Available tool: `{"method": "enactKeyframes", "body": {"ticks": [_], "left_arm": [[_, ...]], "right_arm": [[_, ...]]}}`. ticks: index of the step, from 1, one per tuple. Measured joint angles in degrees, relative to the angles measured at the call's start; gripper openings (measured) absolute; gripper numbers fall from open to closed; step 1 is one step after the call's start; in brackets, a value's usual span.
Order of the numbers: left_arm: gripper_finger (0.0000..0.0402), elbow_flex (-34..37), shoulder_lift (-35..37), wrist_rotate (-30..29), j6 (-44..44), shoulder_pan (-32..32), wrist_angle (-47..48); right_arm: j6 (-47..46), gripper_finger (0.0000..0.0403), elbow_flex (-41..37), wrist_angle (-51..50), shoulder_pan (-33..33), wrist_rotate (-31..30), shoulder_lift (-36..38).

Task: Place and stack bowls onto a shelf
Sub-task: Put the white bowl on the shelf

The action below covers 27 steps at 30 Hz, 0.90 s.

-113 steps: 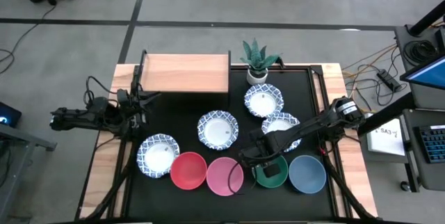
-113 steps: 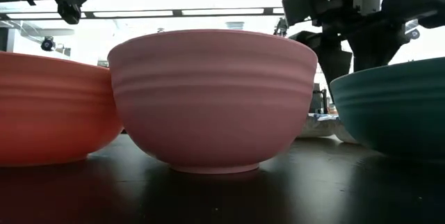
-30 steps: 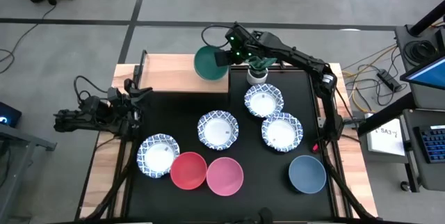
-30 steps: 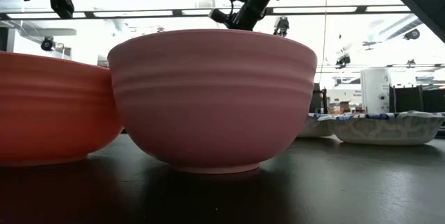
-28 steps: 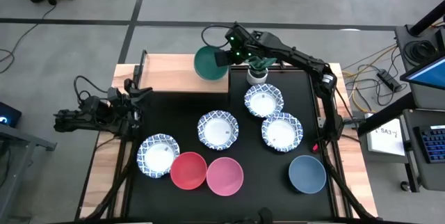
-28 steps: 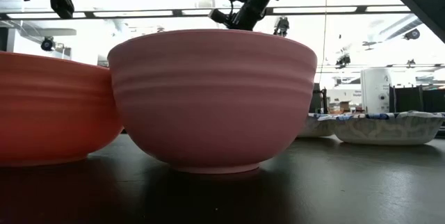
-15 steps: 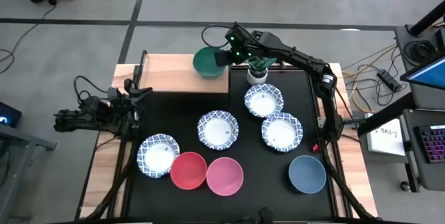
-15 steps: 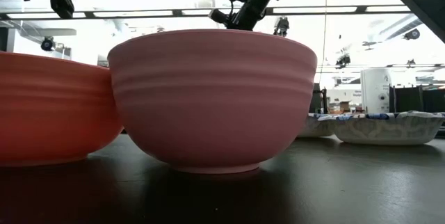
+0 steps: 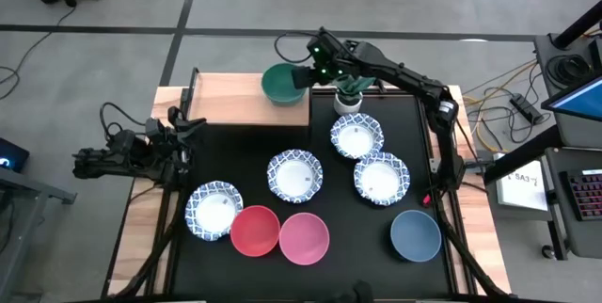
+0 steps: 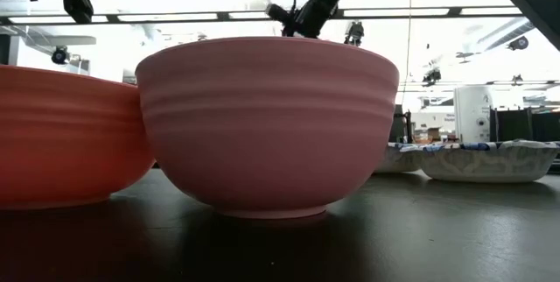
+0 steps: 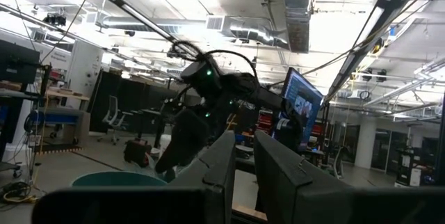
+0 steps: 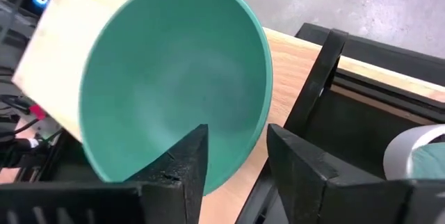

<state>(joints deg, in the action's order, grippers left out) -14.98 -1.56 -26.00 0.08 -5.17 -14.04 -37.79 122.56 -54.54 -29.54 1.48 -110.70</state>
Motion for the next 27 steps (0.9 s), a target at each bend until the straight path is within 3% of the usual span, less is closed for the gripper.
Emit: {"method": "enactKeyframes", "body": {"ticks": [6,14,20,27], "left_arm": [[0.0037,0.0,-0.5,0.8,0.5,0.0,0.0],[0.0037,0.0,-6.1,6.5,4.4,0.0,-4.2],[0.0037,-1.5,-13.2,6.7,8.4,0.0,-3.8],[0.0037,-11.8,-23.4,6.6,20.3,0.0,16.0]], "right_arm": [[9.4,0.0136,0.0,-1.5,1.7,-0.2,5.0],[20.0,0.0119,-6.7,-1.2,14.7,-8.1,13.9],[22.9,0.0118,-21.6,6.3,25.4,-9.6,23.0],[25.6,0.0118,-43.1,22.2,35.2,-9.6,33.7]]}}
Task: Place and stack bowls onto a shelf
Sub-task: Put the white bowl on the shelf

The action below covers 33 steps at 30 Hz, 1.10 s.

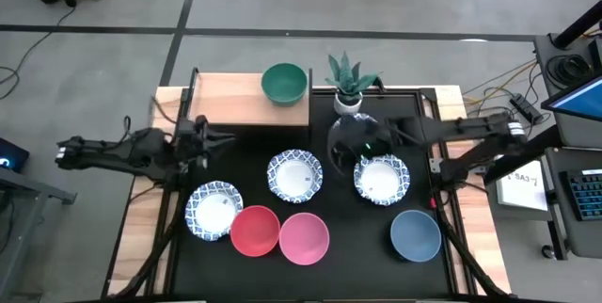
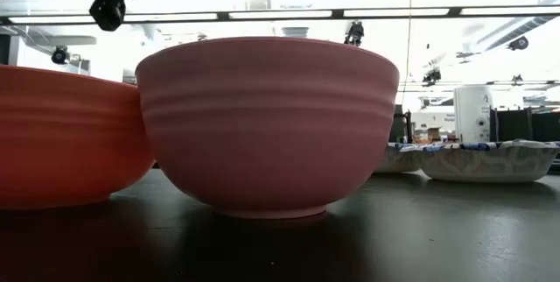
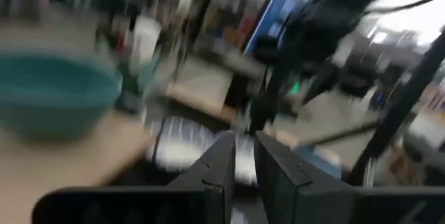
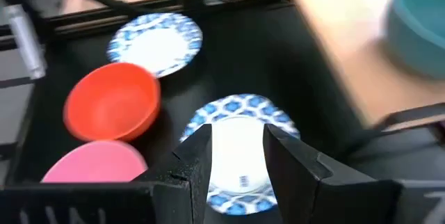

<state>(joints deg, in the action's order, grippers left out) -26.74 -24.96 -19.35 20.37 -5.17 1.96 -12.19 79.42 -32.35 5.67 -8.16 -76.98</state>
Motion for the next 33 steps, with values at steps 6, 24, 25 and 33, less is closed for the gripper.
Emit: {"method": "enactKeyframes", "body": {"ticks": [6,24,25,33], "left_arm": [[0.0037,-9.1,-11.9,0.0,13.6,0.0,22.3],[0.0066,-21.7,-42.7,4.2,22.2,0.2,28.0],[0.0073,-21.9,-43.7,3.9,22.6,0.3,28.1],[0.0125,-22.2,-52.3,2.0,27.2,0.6,28.0]], "right_arm": [[-0.7,0.0118,-14.0,13.2,5.7,0.0,6.2],[-0.9,0.0118,-38.9,39.7,14.8,0.0,14.8],[-0.9,0.0118,-39.6,41.1,15.1,0.0,15.0],[-0.7,0.0118,-43.4,46.4,16.8,0.0,15.3]]}}
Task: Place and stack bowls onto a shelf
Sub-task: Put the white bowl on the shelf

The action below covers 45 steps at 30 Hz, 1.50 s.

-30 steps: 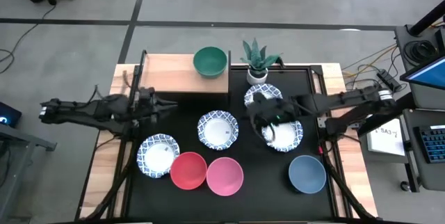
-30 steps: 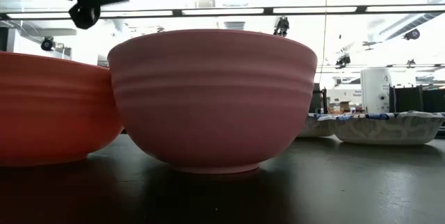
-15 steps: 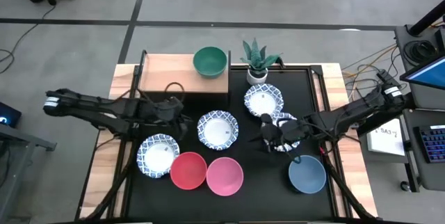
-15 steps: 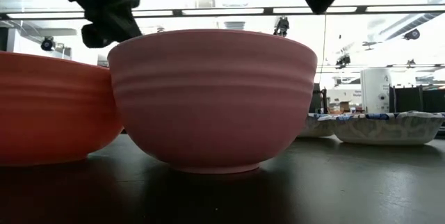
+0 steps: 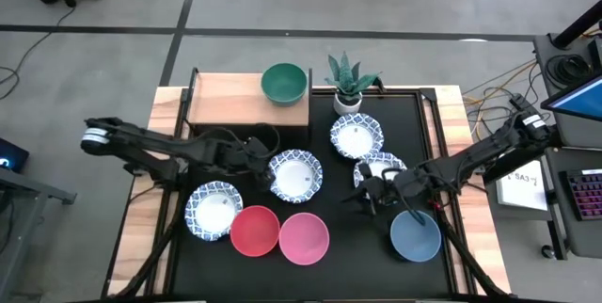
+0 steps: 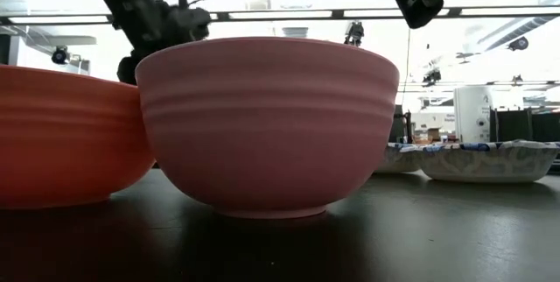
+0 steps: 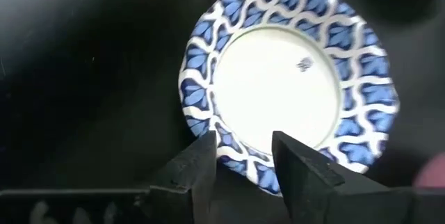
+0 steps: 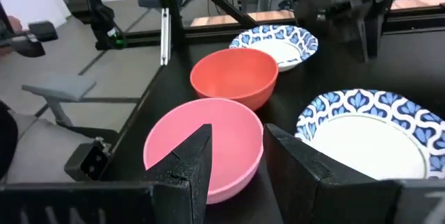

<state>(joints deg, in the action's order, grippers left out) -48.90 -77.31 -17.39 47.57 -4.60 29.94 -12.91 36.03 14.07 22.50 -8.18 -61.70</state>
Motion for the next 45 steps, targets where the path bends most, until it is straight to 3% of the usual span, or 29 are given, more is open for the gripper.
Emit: {"method": "enactKeyframes", "body": {"ticks": [8,18,31,41,45], "left_arm": [[0.0155,0.0,-7.5,-0.2,2.5,0.8,-0.8],[0.0157,-0.2,-13.4,-0.3,2.6,1.4,-4.9],[0.0158,-0.2,-15.5,-0.3,4.0,1.7,-8.0],[0.0200,-0.2,-14.8,-1.6,4.4,1.7,-8.1],[0.0198,-0.2,-14.9,-1.6,3.9,1.7,-8.3]], "right_arm": [[0.1,0.0118,-0.3,0.0,0.2,0.0,0.0],[-0.2,0.0118,-0.3,0.0,0.3,0.0,0.0],[-0.6,0.0118,-0.5,-0.1,0.3,0.1,0.0],[-0.5,0.0118,-0.5,-0.1,0.3,0.1,0.0],[-0.5,0.0118,-0.5,-0.1,0.3,0.1,0.0]]}}
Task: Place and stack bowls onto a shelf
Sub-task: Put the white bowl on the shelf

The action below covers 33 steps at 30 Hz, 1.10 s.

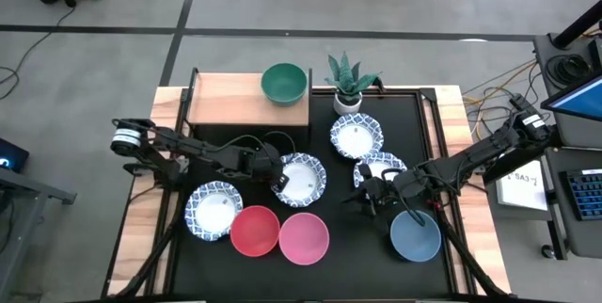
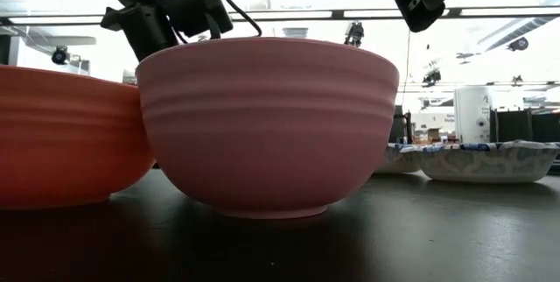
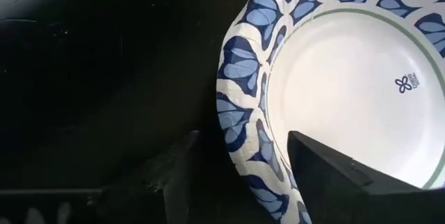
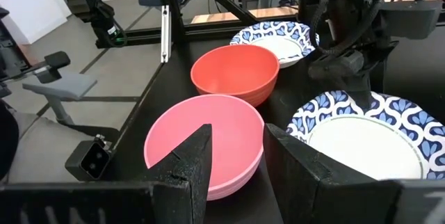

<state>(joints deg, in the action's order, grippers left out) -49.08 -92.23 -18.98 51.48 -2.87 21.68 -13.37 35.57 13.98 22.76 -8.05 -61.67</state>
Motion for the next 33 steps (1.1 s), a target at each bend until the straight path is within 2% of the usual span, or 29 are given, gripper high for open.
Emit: {"method": "enactKeyframes", "body": {"ticks": [6,15,18,23,33], "left_arm": [[0.0152,0.1,-1.4,0.0,-0.2,-0.1,-1.4],[0.0012,0.1,-1.4,-0.6,-0.5,-0.2,-4.4],[0.0008,-0.1,-1.1,-0.6,-1.1,-0.2,-5.7],[0.0002,-3.4,1.7,0.0,-4.6,-0.2,-2.3],[0.0000,-16.4,12.4,0.0,-14.8,-0.2,19.0]], "right_arm": [[0.1,0.0118,0.0,0.0,0.0,0.0,0.0],[0.0,0.0118,0.0,0.0,0.0,0.0,0.0],[-0.1,0.0118,0.0,0.0,0.0,0.0,0.0],[-0.1,0.0118,-0.1,0.0,0.0,0.0,0.0],[-0.1,0.0118,-0.4,0.0,0.0,0.0,0.0]]}}
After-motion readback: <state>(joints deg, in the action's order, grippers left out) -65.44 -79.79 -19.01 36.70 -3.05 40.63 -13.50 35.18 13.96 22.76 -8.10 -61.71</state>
